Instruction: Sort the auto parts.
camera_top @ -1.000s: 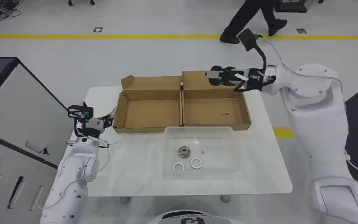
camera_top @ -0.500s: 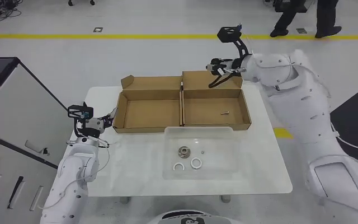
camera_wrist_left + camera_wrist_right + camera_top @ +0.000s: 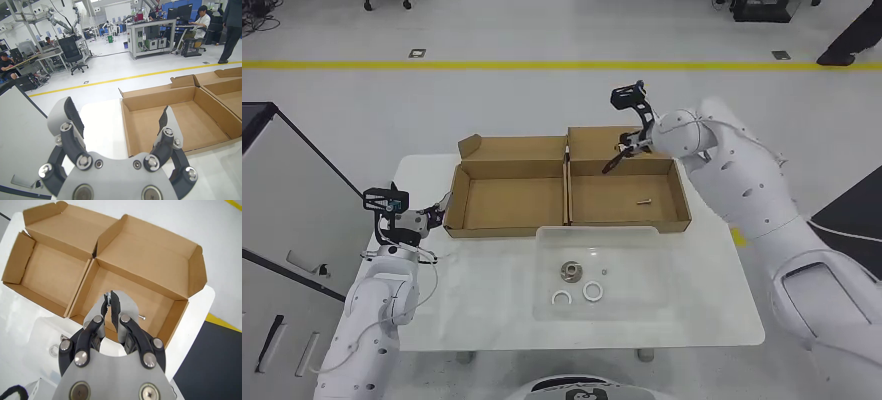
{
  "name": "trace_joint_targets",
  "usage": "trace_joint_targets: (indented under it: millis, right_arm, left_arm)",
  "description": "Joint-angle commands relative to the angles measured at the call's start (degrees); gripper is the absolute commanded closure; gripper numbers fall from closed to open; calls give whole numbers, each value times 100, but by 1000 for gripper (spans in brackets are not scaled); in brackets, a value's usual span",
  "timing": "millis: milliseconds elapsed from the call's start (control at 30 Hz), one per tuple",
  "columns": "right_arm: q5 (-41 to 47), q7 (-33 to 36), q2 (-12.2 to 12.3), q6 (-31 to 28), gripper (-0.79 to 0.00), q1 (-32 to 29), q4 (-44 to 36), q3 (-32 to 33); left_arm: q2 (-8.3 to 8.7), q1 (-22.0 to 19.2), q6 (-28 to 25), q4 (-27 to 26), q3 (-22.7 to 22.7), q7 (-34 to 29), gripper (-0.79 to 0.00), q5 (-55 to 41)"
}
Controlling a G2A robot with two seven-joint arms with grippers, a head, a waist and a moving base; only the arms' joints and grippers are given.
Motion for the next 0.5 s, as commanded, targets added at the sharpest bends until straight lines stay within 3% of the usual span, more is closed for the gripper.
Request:
trace_joint_targets:
  millis: [0,467]
  right_arm:
    - [-38,41,-23,-12,0,-40,111,-82]
    - [-530,-11,-200,29,0,-298,888,-538]
  left_arm:
    - [0,0,0,0,0,0,-785,0]
    - [0,0,0,0,0,0,-785,0]
